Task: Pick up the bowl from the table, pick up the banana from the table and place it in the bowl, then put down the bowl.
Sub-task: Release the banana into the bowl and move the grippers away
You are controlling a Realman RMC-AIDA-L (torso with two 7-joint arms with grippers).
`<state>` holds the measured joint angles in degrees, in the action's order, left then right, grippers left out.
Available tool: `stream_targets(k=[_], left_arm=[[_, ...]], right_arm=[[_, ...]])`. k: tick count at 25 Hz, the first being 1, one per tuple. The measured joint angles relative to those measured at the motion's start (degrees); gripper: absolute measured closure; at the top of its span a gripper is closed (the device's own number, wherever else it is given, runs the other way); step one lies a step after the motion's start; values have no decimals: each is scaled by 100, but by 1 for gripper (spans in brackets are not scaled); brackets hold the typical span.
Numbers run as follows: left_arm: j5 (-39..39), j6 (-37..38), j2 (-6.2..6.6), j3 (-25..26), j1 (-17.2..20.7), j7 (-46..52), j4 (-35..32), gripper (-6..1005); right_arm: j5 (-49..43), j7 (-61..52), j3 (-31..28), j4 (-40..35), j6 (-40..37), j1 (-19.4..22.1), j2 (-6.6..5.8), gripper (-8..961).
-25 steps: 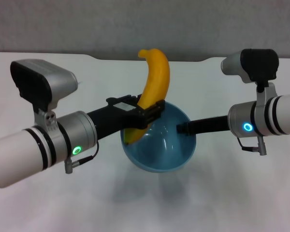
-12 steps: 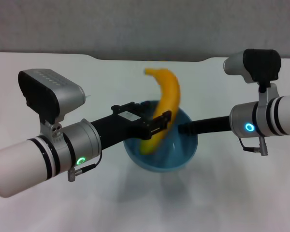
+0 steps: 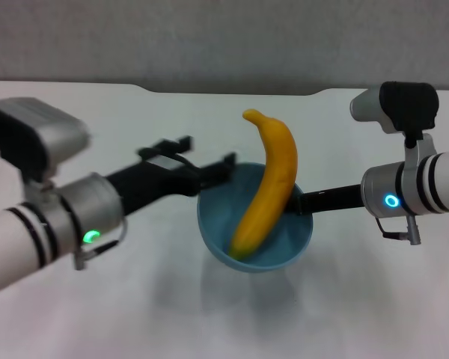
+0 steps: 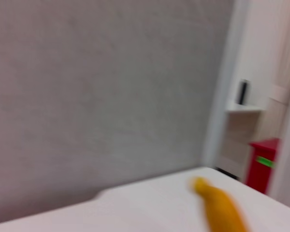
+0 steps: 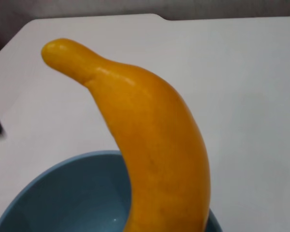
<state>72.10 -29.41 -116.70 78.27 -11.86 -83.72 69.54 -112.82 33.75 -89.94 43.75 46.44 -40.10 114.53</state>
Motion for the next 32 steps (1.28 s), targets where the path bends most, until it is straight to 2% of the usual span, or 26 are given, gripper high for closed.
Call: stream_targets(k=[4, 9, 13, 17, 23, 32], left_arm=[[358, -7, 14, 599, 147, 140, -14, 104], [1035, -1, 16, 1124, 242, 482, -35, 96], [1735, 132, 8, 1257, 261, 691, -40, 96], [2108, 426, -6, 1215, 276, 778, -73, 96], [2290, 577, -8, 1236, 264, 885, -159, 96], [2285, 671, -20, 1187, 244, 890, -271, 96]], right_arm=[[-203, -7, -262, -249, 286, -281, -10, 850], [-897, -219, -604, -776, 631, -894, -10, 848], [-1192, -298, -715, -1201, 730, -1388, -10, 846], [-1199, -210, -722, -1670, 688, -1755, 6, 845], [-1078, -169, -378, -1784, 683, -1761, 112, 842], [-657, -162, 149, -1887, 523, -1536, 92, 838]])
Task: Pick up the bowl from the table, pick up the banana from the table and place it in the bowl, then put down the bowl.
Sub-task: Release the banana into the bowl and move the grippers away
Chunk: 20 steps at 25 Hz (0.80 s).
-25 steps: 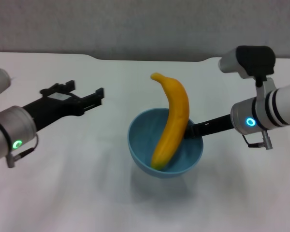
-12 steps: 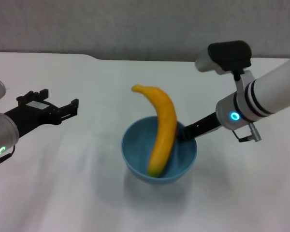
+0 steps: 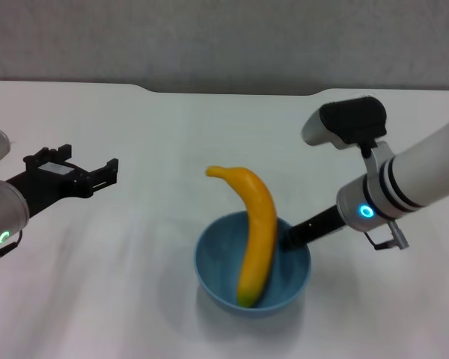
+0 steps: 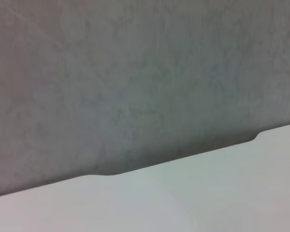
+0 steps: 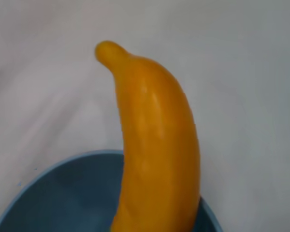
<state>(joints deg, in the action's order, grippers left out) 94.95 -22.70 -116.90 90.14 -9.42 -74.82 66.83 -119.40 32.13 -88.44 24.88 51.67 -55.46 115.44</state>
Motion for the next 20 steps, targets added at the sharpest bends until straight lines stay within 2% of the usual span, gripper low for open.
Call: stream_targets(k=[20], left_arm=[[-13, 3, 0, 4, 1, 3, -104, 96]], right_arm=[[-46, 12, 3, -5, -178, 176, -15, 829]])
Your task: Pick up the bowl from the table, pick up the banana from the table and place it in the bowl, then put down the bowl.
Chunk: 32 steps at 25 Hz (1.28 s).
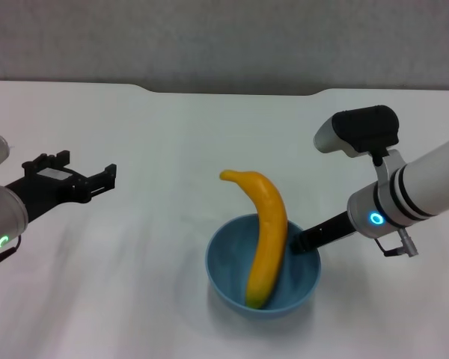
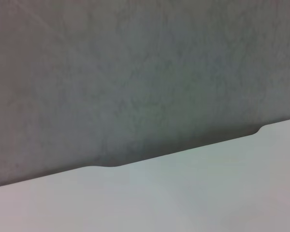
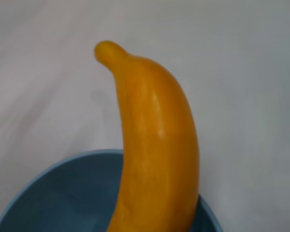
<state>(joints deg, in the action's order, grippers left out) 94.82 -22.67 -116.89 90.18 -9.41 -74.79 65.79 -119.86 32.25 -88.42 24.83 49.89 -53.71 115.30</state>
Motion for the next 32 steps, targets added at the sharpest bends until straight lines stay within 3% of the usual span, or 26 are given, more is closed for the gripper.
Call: stream_targets(k=[9, 14, 15, 17, 25, 32], left_arm=[[1, 0, 0, 6, 19, 0, 0, 96], [1, 0, 0, 14, 68, 0, 7, 96], [0, 0, -1, 17, 89, 0, 13, 96], [-13, 2, -5, 26, 138, 0, 18, 96], [-285, 93, 0, 72, 264, -67, 2, 96], [-455, 269, -5, 56, 310, -74, -7, 96]], right_arm=[[-17, 126, 0, 31, -51, 57, -6, 825], [-42, 310, 0, 279, -16, 208, -16, 693], [-45, 337, 0, 422, 2, 302, -21, 667], [-47, 353, -7, 757, 15, 540, -26, 426], [-59, 572, -342, 2294, 341, 1588, -72, 257], [21, 1187, -662, 3185, -243, 2575, -35, 94]])
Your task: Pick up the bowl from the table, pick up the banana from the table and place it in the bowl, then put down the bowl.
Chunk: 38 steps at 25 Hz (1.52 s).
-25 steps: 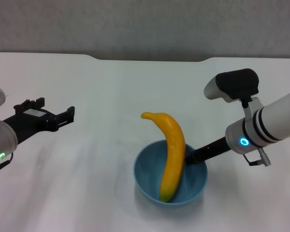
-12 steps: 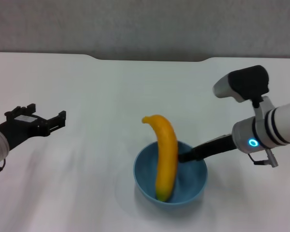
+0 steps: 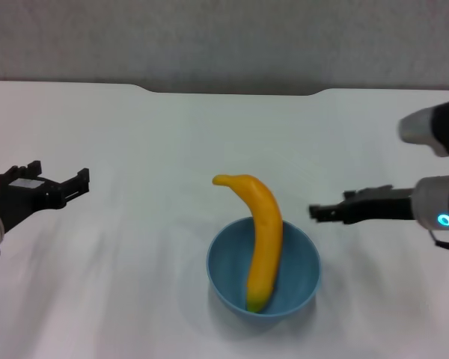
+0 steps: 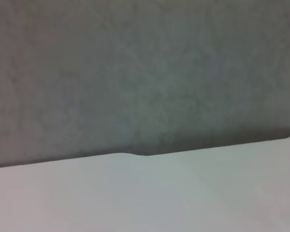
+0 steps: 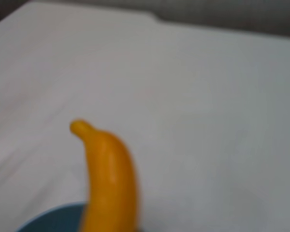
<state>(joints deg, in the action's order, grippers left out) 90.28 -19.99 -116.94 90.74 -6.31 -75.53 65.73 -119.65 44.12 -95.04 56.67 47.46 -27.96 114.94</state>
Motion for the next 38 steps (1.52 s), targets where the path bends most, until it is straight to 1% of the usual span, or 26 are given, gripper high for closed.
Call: stream_targets(k=[1, 2, 3, 4, 5, 7, 9, 12, 14, 15, 16, 19, 20, 21, 22, 23, 24, 25, 26, 28, 29, 30, 31, 33, 35, 38], left_arm=[[-53, 32, 0, 9, 23, -3, -19, 96], [-104, 60, 1, 13, 20, -4, -63, 96], [-149, 75, 5, 14, -4, -4, -127, 96], [-149, 75, 5, 14, -4, -4, -127, 96], [-209, 88, 8, 13, -76, -5, -273, 96], [-230, 133, 0, 13, -76, -5, -303, 96], [-342, 274, -10, -7, -41, -29, -310, 96], [-636, 439, -13, -39, -25, -207, -360, 96], [-1149, 489, -13, -57, -21, -672, -490, 96], [-1149, 489, -13, -57, -21, -672, -490, 96], [-1352, 482, -13, -60, -29, -862, -536, 96], [-2136, 427, -13, -68, -81, -1639, -741, 96], [-2647, 372, -17, -77, -113, -2195, -890, 96], [-2647, 372, -17, -77, -113, -2195, -890, 96], [-3159, 262, -19, -76, -151, -2741, -1079, 96], [-3159, 262, -19, -76, -151, -2741, -1079, 96], [-3777, 16, -20, -50, -185, -3373, -1310, 96], [-3777, 16, -20, -50, -185, -3373, -1310, 96], [-4014, -96, -20, -37, -190, -3615, -1395, 96], [-4803, -529, -21, -5, -196, -4464, -1692, 96], [-5464, -909, -21, -1, -204, -5068, -1964, 96], [-5464, -909, -21, -1, -204, -5068, -1964, 96], [-5870, -1183, -22, -4, -214, -5474, -2162, 96], [-6388, -1618, -21, -20, -257, -6036, -2504, 96], [-6719, -1950, -21, -36, -306, -6406, -2778, 96], [-7076, -2352, -21, -49, -442, -6720, -3191, 96]], right_arm=[[10, 104, 81, 279, -537, 343, 11, 69], [10, 104, 81, 279, -537, 343, 11, 70], [75, 240, 199, 485, -992, 607, 18, 71], [115, 314, 268, 593, -1218, 741, 21, 71], [326, 532, 420, 796, -1694, 1015, 20, 72], [735, 911, 579, 962, -2118, 1286, 11, 74], [1240, 1405, 656, 1024, -2391, 1465, 10, 74], [2002, 2143, 663, 902, -2595, 1590, 10, 73], [2432, 2616, 663, 682, -2721, 1594, 10, 73], [2651, 2848, 664, 575, -2799, 1596, 13, 73], [2946, 3174, 673, 426, -2914, 1594, 15, 74], [3778, 4102, 677, -76, -3121, 1475, 17, 74], [4027, 4362, 667, -262, -3133, 1395, 15, 74], [4318, 4597, 654, -483, -3131, 1302, 9, 74], [4570, 4826, 642, -659, -3116, 1226, 4, 74], [4776, 5022, 636, -783, -3102, 1176, 1, 74], [4977, 5291, 628, -842, -3097, 1174, 5, 74], [5391, 5855, 620, -882, -3095, 1199, 26, 74], [5391, 5855, 620, -882, -3095, 1199, 26, 74], [5991, 6556, 646, -929, -3063, 1229, 44, 73], [6571, 7180, 652, -1079, -2859, 1236, 44, 73], [6571, 7180, 652, -1079, -2859, 1236, 44, 73], [6907, 7512, 643, -1183, -2649, 1243, 46, 73], [7659, 8244, 606, -1411, -2050, 1282, 45, 73], [8396, 9005, 590, -1719, -1402, 1313, 44, 73], [9566, 10035, 610, -2509, -221, 1263, 37, 73]])
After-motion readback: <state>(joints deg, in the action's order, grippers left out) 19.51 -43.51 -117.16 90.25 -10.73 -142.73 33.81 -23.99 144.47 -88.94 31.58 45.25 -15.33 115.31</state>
